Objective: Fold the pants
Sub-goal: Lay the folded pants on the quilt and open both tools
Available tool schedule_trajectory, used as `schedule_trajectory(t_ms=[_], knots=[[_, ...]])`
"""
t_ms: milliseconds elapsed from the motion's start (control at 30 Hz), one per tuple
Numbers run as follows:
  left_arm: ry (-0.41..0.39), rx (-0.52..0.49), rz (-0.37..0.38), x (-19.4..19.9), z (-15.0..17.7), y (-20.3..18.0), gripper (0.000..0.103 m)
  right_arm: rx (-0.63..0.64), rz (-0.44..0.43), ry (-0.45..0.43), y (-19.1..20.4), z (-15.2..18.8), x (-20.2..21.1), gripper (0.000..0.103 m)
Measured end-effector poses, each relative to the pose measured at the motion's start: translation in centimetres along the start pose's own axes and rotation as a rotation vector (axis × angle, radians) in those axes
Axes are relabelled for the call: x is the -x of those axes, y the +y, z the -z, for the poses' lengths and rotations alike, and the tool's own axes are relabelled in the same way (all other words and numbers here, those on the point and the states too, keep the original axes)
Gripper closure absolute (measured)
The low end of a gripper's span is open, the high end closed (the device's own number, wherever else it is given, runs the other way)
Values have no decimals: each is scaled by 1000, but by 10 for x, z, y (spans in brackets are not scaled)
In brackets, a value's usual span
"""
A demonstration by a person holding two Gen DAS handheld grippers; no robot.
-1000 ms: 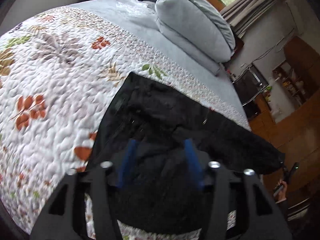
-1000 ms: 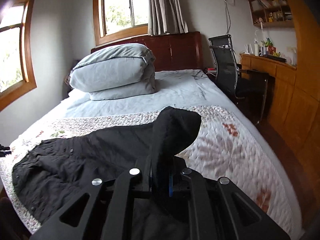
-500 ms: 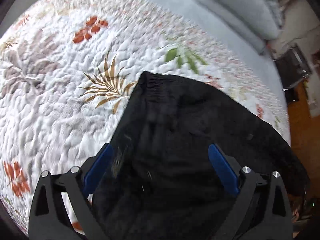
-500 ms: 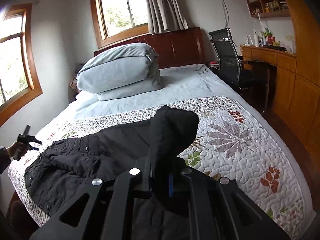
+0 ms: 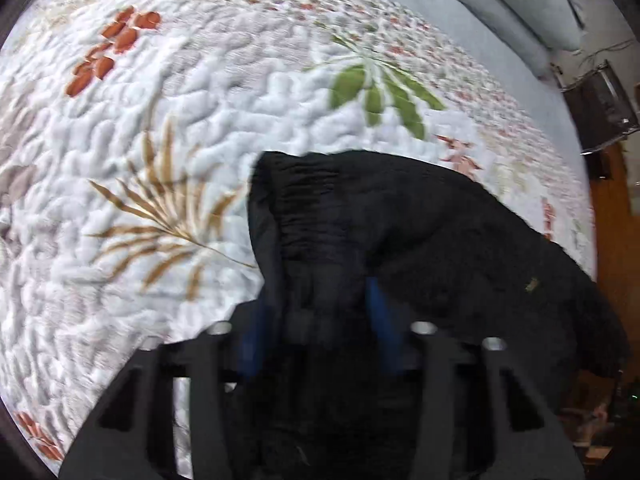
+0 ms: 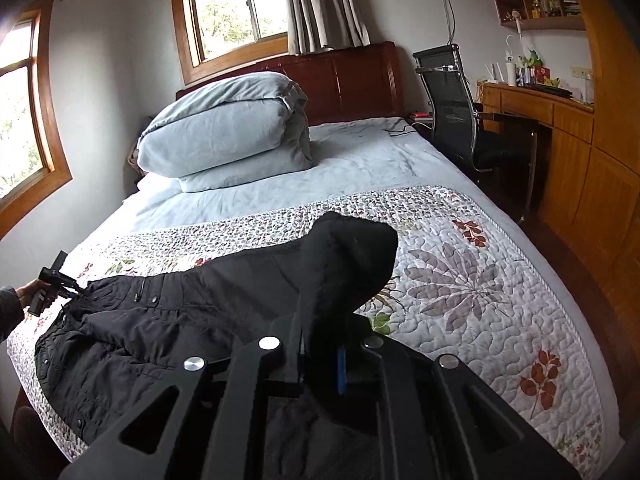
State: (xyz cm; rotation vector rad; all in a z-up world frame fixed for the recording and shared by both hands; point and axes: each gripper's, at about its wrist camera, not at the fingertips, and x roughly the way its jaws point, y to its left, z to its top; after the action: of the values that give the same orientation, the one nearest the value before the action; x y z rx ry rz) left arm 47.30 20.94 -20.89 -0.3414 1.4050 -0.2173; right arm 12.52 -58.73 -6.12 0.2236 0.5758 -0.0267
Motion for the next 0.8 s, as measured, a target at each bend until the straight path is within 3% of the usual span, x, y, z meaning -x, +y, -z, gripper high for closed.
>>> schedule_trajectory(t_ms=[167,267,367,533,800], knots=[[-12,-27,-12,6,9,-9,83,-15,-4,5,-2,2,0,93],[-76,-51,-5,19,17,-19,87,-24,-10,9,-5,2,1,93],[-171,-87,61,45,36,-25,88,-38,-13,14,-8,2,2,92],[-315,-157,201,97,94,-31,88,-58,-15,7,-11,5,7,92],[-417,-194,290,142,202,-18,88,-146,-16,-26,-29,22,27,92]])
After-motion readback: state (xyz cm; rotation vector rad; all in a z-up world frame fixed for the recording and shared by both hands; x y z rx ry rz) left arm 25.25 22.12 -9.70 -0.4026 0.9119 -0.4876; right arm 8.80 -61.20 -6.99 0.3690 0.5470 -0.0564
